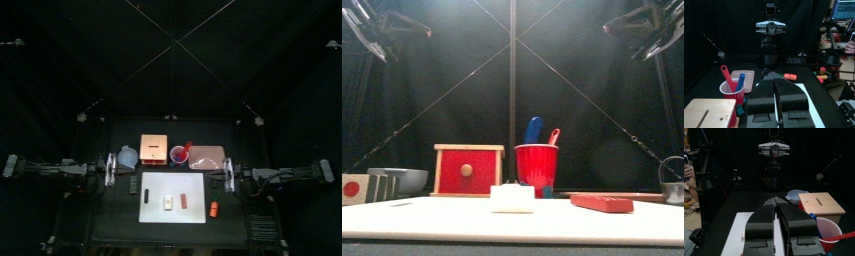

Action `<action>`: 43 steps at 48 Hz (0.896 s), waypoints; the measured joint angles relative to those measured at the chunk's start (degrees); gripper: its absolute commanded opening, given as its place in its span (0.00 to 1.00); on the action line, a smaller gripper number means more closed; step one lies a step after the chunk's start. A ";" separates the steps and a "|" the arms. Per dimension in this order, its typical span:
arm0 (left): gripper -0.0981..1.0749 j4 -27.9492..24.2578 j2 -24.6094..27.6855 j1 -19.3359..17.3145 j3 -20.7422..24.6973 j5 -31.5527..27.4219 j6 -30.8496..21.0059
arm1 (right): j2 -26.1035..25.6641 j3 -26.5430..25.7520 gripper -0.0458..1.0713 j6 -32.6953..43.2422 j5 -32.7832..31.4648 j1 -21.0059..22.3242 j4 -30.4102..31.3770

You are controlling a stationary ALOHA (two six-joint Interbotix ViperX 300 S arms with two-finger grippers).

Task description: Grab sushi roll

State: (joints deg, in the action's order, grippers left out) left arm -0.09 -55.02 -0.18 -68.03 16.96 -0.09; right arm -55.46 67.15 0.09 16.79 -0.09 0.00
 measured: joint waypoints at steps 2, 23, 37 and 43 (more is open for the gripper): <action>0.06 0.09 0.18 0.00 -0.09 0.26 0.00 | 0.09 0.18 0.06 0.00 -0.09 0.09 0.09; 0.14 11.25 4.04 0.35 0.00 -0.26 -1.67 | 0.09 2.37 0.06 0.70 -0.09 1.93 0.09; 0.59 25.31 4.31 0.35 -0.09 -9.93 -1.76 | 0.09 3.16 0.06 0.62 -0.09 2.02 0.09; 0.81 29.00 4.22 -0.18 -0.09 -13.01 -1.76 | 0.09 3.52 0.06 0.62 0.00 2.20 0.09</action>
State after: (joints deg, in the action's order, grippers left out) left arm 28.92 -50.80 -0.35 -68.12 3.96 -1.85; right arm -55.37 70.66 0.70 16.79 2.11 0.09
